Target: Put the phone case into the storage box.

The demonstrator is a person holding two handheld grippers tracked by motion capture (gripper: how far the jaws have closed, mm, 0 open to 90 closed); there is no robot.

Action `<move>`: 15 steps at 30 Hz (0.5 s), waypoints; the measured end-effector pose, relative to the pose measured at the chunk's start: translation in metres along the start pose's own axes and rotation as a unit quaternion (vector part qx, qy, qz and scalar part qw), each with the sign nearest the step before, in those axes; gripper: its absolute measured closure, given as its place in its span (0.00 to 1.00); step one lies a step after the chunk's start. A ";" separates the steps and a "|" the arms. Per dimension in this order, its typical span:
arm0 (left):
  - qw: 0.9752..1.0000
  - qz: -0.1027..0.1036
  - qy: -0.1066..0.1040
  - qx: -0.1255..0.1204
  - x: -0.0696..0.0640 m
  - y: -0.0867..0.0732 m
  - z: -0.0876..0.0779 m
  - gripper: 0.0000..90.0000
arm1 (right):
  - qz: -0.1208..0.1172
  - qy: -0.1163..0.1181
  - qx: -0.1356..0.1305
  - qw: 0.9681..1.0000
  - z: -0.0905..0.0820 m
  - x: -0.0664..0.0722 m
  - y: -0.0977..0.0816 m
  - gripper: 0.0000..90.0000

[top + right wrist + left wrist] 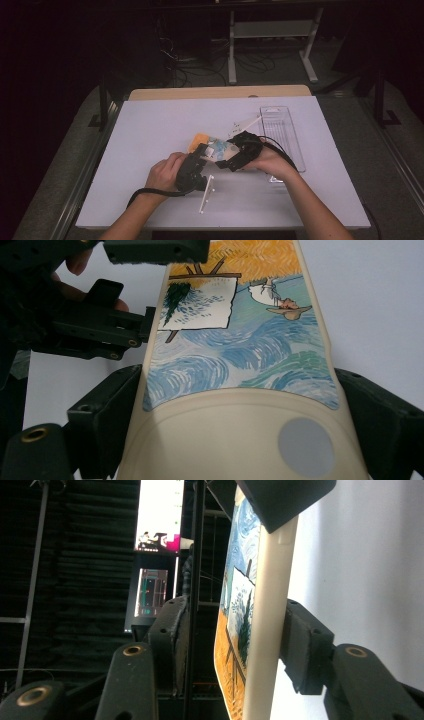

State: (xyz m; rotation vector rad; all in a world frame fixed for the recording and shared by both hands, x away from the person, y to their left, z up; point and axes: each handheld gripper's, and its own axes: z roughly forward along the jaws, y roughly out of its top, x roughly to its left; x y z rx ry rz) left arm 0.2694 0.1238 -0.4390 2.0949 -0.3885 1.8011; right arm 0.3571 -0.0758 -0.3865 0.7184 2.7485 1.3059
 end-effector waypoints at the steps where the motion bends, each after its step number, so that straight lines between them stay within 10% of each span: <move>1: 1.000 0.002 -0.002 0.001 0.000 0.000 0.000 0.57 | -0.001 -0.001 0.000 1.000 0.000 0.000 0.000 0.11; 15: 1.000 0.016 -0.009 0.001 -0.001 0.002 0.000 0.70 | -0.001 0.000 0.001 1.000 0.001 0.000 0.000 0.11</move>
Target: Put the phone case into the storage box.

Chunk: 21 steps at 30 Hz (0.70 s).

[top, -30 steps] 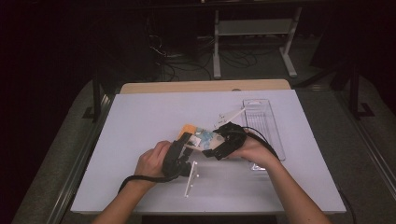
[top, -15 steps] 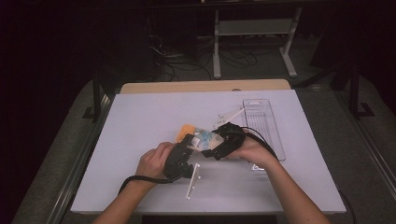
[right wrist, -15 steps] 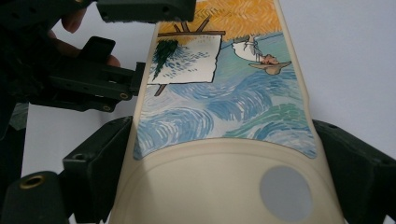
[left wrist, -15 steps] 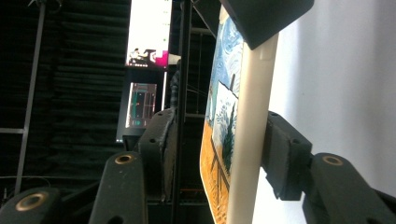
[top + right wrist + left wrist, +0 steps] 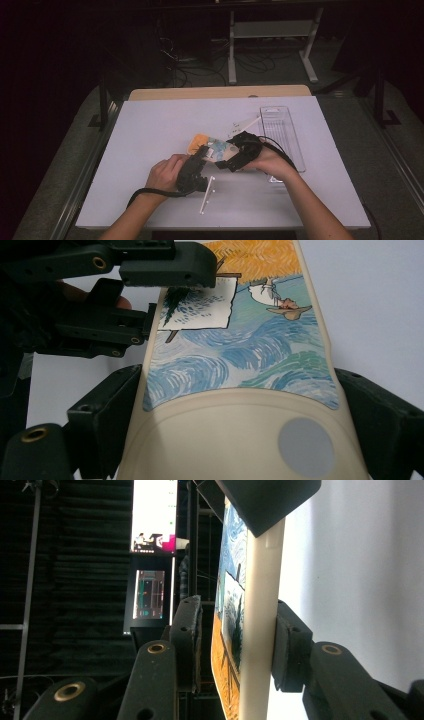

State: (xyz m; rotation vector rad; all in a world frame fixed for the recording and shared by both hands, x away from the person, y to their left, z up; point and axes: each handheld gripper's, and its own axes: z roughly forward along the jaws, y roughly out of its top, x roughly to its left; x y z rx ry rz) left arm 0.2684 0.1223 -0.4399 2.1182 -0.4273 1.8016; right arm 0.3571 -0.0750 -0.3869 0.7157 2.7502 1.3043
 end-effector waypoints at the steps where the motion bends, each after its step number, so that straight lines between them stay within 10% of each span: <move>1: 1.000 0.002 -0.001 0.000 0.000 0.000 0.000 0.70 | -0.001 0.000 0.000 1.000 0.000 0.000 0.000 0.11; 21: 1.000 0.021 -0.015 -0.001 0.000 0.002 -0.002 0.84 | 0.002 0.007 0.000 1.000 -0.001 0.000 0.000 0.11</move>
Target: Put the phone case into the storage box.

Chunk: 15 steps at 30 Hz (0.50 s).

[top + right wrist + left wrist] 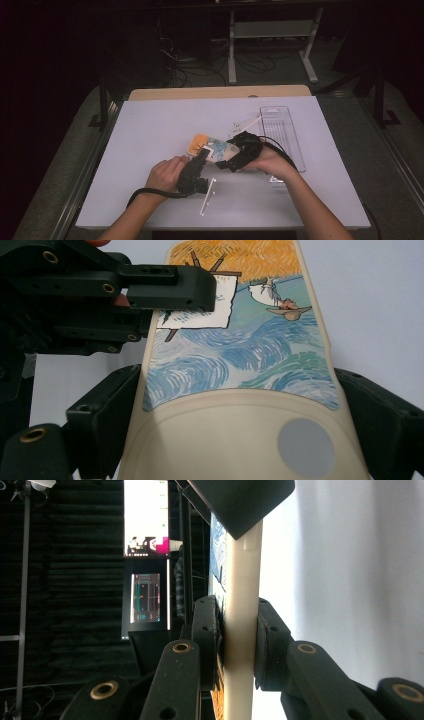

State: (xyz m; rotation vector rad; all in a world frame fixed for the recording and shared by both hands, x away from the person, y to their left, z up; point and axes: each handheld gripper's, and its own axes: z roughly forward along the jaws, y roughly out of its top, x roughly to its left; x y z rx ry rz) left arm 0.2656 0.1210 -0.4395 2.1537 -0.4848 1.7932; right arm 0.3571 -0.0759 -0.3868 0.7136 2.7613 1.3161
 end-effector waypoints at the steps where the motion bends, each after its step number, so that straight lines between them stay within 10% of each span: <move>1: 1.000 0.002 0.001 0.001 0.000 0.000 0.000 0.85 | 0.000 0.001 0.000 1.000 0.000 0.000 0.000 0.11; 15: 1.000 0.005 0.003 0.007 0.002 -0.001 -0.002 0.88 | -0.004 0.000 -0.007 1.000 0.000 0.001 0.000 0.09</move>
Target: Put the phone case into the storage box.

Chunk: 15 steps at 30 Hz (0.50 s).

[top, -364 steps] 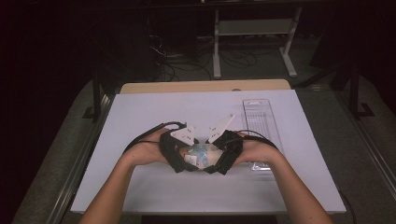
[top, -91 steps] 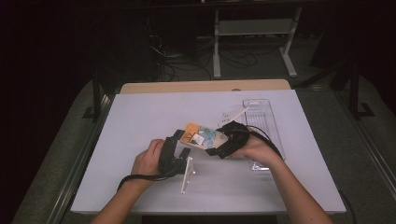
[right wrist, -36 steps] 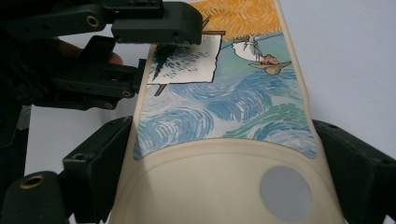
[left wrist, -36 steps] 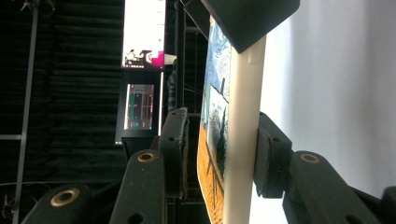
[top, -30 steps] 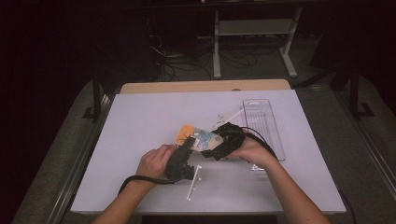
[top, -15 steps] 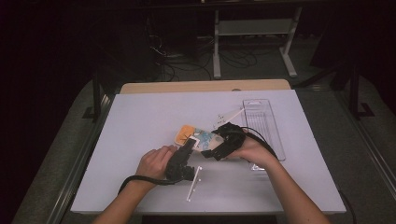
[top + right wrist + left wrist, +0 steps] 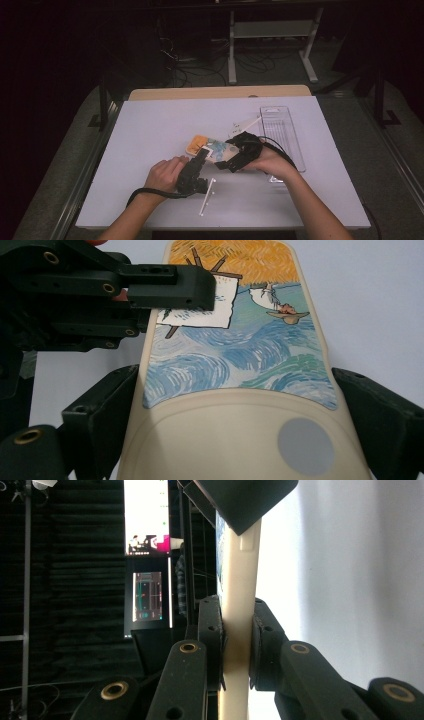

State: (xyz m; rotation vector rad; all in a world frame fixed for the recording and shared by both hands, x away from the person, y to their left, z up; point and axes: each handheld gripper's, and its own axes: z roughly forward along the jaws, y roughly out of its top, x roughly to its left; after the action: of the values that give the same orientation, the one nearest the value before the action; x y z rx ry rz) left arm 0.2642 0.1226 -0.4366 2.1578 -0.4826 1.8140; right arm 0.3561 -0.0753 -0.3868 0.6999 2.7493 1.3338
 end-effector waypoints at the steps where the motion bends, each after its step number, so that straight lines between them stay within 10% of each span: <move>1: 1.000 -0.002 0.002 -0.001 0.000 0.000 0.000 0.88 | -0.001 0.001 -0.002 1.000 0.000 0.000 0.000 0.09; 15: 1.000 -0.014 -0.010 0.025 0.003 -0.011 0.001 0.88 | 0.006 -0.002 -0.028 1.000 -0.013 -0.005 0.000 0.02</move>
State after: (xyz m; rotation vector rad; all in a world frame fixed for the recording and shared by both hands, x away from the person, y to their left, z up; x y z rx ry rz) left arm 0.2702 0.1321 -0.4339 2.2061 -0.4130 1.8099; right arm 0.3580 -0.0868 -0.3790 0.7149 2.6975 1.4045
